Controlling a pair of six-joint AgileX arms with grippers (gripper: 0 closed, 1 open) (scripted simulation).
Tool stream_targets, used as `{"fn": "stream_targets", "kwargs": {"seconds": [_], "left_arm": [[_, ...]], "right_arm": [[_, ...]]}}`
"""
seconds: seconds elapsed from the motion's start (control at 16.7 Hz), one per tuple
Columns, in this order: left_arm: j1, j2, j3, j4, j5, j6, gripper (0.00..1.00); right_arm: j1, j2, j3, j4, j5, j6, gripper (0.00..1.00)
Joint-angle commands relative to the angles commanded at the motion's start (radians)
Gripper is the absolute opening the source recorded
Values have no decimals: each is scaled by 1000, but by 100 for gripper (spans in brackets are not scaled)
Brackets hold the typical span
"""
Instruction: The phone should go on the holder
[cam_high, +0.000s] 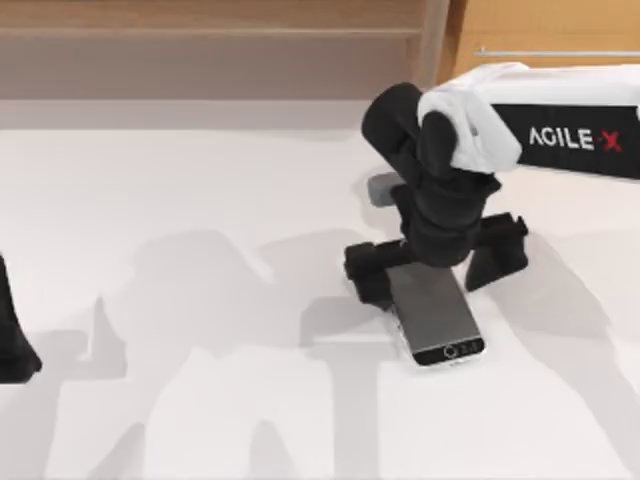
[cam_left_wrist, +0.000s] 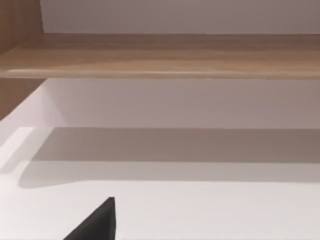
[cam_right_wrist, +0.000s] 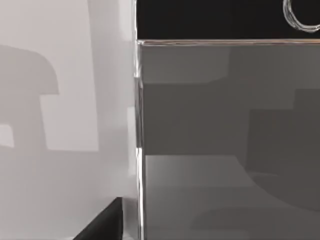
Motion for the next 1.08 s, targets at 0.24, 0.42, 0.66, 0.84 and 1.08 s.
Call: {"fn": "stream_targets", "kwargs": {"seconds": [0.24, 0.42, 0.66, 0.84, 1.08], "left_arm": [[0, 0, 0, 0, 0, 0, 100], [0, 0, 0, 0, 0, 0, 100], [0, 0, 0, 0, 0, 0, 100], [0, 0, 0, 0, 0, 0, 100], [0, 0, 0, 0, 0, 0, 100]], "right_arm": [[0, 0, 0, 0, 0, 0, 17], [0, 0, 0, 0, 0, 0, 0], [0, 0, 0, 0, 0, 0, 0], [0, 0, 0, 0, 0, 0, 0], [-4, -45, 25, -43, 9, -2, 0]]}}
